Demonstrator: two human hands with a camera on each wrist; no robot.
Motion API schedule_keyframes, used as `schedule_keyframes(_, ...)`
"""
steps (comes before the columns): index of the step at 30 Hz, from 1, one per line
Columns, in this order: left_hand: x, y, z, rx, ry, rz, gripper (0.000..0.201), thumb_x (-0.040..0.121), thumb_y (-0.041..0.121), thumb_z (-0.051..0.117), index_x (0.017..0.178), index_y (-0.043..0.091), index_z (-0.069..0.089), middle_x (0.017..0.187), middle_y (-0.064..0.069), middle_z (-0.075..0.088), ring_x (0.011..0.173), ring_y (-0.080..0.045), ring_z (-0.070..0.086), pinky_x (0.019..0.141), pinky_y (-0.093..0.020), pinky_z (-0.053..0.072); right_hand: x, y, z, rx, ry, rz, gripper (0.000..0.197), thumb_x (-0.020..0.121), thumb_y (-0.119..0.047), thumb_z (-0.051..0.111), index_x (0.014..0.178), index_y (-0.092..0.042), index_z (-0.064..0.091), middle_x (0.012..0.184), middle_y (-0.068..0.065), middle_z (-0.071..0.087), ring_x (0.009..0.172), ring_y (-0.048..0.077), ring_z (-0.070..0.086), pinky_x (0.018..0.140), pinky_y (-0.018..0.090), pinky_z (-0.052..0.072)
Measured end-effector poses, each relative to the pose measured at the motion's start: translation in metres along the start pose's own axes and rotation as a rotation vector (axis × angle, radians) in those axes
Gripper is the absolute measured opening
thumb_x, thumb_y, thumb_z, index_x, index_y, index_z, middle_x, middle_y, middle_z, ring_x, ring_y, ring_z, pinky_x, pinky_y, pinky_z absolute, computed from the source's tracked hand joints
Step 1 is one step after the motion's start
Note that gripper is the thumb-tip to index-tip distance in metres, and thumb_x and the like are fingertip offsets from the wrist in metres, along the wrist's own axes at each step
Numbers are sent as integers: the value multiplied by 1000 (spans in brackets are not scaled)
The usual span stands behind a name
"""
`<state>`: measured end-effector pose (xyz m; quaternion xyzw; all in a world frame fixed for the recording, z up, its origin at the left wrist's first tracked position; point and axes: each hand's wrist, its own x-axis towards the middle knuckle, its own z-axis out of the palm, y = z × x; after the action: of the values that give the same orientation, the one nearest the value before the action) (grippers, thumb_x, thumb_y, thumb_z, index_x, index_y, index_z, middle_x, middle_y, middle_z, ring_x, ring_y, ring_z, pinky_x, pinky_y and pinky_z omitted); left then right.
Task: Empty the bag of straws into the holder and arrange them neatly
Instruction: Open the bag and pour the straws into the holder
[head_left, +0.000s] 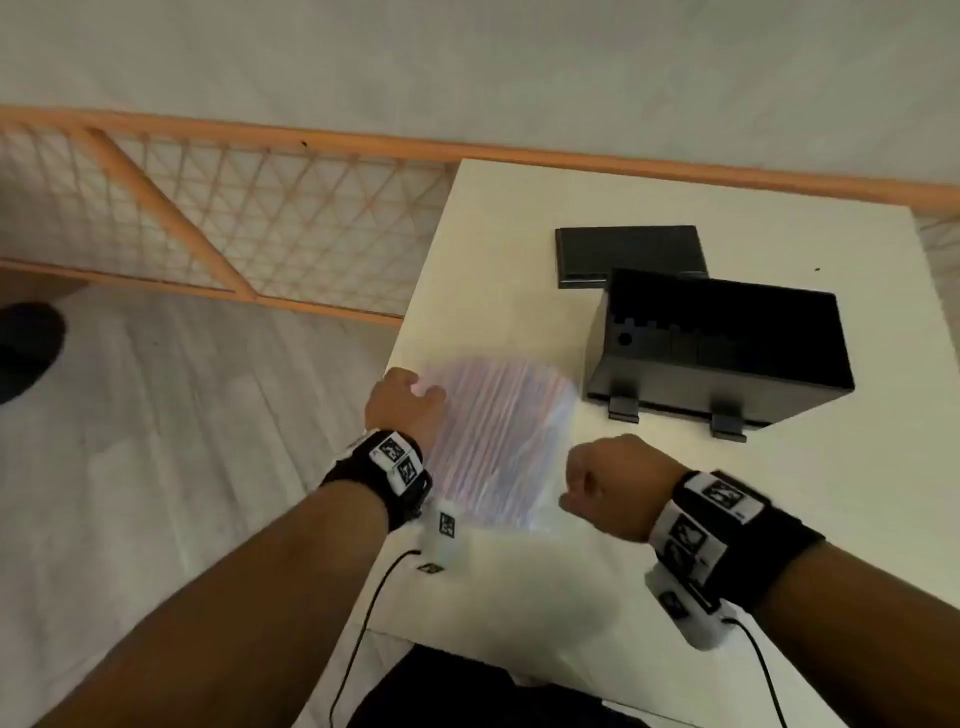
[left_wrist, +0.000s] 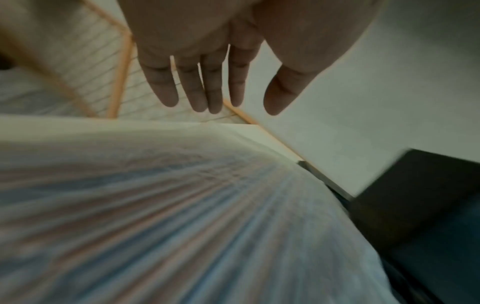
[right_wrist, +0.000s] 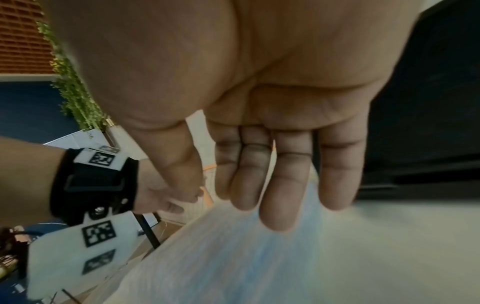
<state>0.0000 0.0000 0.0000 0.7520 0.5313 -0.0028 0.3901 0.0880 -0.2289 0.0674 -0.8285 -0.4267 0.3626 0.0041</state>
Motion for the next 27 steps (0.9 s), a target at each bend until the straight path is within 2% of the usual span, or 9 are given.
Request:
schedule_keyframes(3, 40, -3, -5, -125, 27, -182, 55, 89, 40, 65, 132, 7, 54, 132, -12, 62, 115, -35, 60, 88, -37, 49, 51, -28, -16, 100, 159, -90, 27, 92, -38, 59, 113, -21, 60, 107, -2, 60, 105, 21, 59, 88, 28, 44)
schedule_keyframes(6, 70, 1, -2, -247, -48, -266, 70, 85, 54, 62, 131, 3, 55, 126, -13, 66, 108, -39, 63, 86, -40, 52, 103, -51, -33, 128, 223, -84, 50, 94, -31, 57, 141, -16, 46, 142, 5, 49, 130, 24, 46, 107, 30, 33)
schedule_keyframes(11, 102, 7, 9, -180, -121, -244, 65, 91, 63, 50, 118, 6, 65, 114, -17, 71, 101, -38, 67, 89, -39, 55, 188, -70, -44, 80, 262, 13, 66, 98, -36, 48, 154, -17, 19, 155, 5, 36, 138, 28, 37, 113, 44, 31)
schedule_keyframes(14, 103, 15, 12, -298, -153, -135, 36, 101, 33, 50, 125, 6, 55, 117, -15, 67, 113, -35, 63, 80, -33, 43, 227, -72, -37, 162, 136, 76, 53, 99, -37, 41, 148, -17, 29, 139, 12, 52, 125, 34, 50, 103, 45, 40)
schedule_keyframes(16, 98, 20, 11, -241, -152, -102, 31, 101, 24, 49, 127, 6, 49, 120, -12, 66, 115, -33, 62, 78, -31, 35, 242, -73, -31, 202, 82, 65, 31, 102, -35, 38, 117, -12, 53, 111, 14, 60, 109, 33, 58, 88, 35, 43)
schedule_keyframes(19, 103, 24, 9, -112, -145, -62, 30, 105, 12, 37, 131, 1, 47, 130, -19, 61, 123, -36, 55, 88, -35, 38, 240, -71, -37, 196, 76, 48, 34, 103, -35, 39, 81, -14, 53, 82, 4, 52, 89, 27, 53, 74, 28, 33)
schedule_keyframes(21, 104, 20, 8, -113, -94, -53, 34, 105, 10, 34, 133, -3, 48, 132, -22, 60, 124, -37, 55, 95, -38, 41, 231, -63, -45, 157, 16, 20, 34, 102, -35, 40, 89, -11, 59, 84, 0, 52, 94, 25, 51, 76, 27, 31)
schedule_keyframes(24, 99, 18, 1, -303, -23, -189, 37, 105, 21, 40, 109, -3, 67, 108, -21, 69, 104, -38, 64, 78, -37, 45, 214, -52, -51, 93, -52, 17, 31, 100, -34, 46, 109, -11, 64, 108, 5, 57, 100, 21, 50, 80, 27, 32)
schedule_keyframes(27, 85, 28, 4, -237, -194, -90, 45, 100, 42, 48, 105, 1, 65, 91, -8, 59, 84, -26, 54, 70, -27, 34, 196, -55, -49, 139, -17, 4, 21, 97, -31, 50, 92, -16, 64, 92, 0, 59, 90, 18, 52, 73, 28, 36)
